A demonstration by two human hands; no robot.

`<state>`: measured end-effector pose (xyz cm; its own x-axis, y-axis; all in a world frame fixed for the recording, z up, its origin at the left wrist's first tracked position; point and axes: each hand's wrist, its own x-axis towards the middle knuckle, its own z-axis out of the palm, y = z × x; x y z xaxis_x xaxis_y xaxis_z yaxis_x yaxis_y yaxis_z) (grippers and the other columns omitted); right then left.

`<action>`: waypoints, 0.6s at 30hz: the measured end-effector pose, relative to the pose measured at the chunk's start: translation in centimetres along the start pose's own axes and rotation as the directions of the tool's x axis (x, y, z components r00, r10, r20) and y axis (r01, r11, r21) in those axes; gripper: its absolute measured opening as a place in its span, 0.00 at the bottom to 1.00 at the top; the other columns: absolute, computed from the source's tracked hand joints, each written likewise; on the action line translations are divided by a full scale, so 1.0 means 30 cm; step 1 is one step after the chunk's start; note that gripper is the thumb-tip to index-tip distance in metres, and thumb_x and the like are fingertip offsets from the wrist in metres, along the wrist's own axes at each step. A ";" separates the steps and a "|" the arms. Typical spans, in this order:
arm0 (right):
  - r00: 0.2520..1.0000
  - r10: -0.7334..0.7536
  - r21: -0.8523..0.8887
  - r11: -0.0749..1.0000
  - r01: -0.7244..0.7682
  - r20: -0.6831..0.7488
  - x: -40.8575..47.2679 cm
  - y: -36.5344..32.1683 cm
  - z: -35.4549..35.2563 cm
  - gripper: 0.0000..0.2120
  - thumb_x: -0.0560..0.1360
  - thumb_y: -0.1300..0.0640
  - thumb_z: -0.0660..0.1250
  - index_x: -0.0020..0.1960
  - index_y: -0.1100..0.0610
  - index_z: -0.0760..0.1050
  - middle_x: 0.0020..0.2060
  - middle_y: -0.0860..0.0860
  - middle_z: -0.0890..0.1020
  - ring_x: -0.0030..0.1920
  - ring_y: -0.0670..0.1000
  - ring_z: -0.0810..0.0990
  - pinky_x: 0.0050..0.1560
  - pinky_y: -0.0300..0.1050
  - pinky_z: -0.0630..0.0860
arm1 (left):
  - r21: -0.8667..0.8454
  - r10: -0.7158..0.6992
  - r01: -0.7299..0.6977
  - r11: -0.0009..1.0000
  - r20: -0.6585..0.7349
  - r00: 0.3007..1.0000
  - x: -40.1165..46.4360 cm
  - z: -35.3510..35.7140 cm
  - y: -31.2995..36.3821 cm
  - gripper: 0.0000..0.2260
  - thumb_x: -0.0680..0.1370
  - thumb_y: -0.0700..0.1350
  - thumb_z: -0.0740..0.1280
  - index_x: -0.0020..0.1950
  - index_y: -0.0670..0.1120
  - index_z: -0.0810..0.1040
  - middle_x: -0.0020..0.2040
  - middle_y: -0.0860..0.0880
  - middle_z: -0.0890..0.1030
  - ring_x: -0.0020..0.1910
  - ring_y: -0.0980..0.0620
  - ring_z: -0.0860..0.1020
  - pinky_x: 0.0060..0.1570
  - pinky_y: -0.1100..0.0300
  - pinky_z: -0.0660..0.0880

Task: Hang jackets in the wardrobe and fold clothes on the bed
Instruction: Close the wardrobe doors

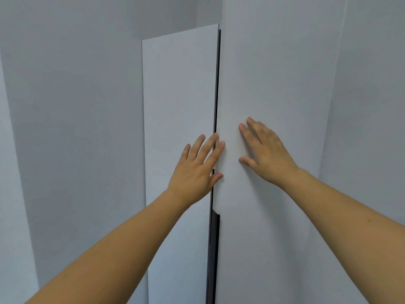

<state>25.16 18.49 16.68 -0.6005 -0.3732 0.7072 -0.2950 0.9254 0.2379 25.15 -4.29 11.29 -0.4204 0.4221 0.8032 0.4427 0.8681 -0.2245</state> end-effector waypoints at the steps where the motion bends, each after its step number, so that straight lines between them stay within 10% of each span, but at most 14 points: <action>1: 1.000 -0.005 -0.065 0.998 0.007 0.029 0.029 0.003 0.031 0.42 0.78 0.42 0.63 0.80 0.50 0.39 0.79 0.50 0.41 0.79 0.55 0.43 0.78 0.54 0.46 | 0.036 0.003 -0.003 0.999 0.027 1.000 0.021 0.033 -0.046 0.35 0.80 0.59 0.61 0.81 0.49 0.49 0.81 0.50 0.48 0.79 0.44 0.47 0.75 0.42 0.53; 18: 0.985 0.156 -0.325 0.938 -0.124 0.074 0.344 0.082 0.493 0.44 0.78 0.42 0.62 0.79 0.51 0.36 0.78 0.52 0.34 0.77 0.58 0.33 0.76 0.57 0.36 | 0.109 0.007 -0.026 0.994 0.172 0.985 0.337 0.606 -0.381 0.43 0.79 0.62 0.61 0.79 0.47 0.36 0.77 0.51 0.31 0.77 0.43 0.35 0.73 0.36 0.41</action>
<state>7.24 15.94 14.71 -0.6922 -0.2286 0.6846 0.0393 0.9352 0.3520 1.44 -5.21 11.95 -0.5471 0.4668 0.6948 0.3643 0.8801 -0.3045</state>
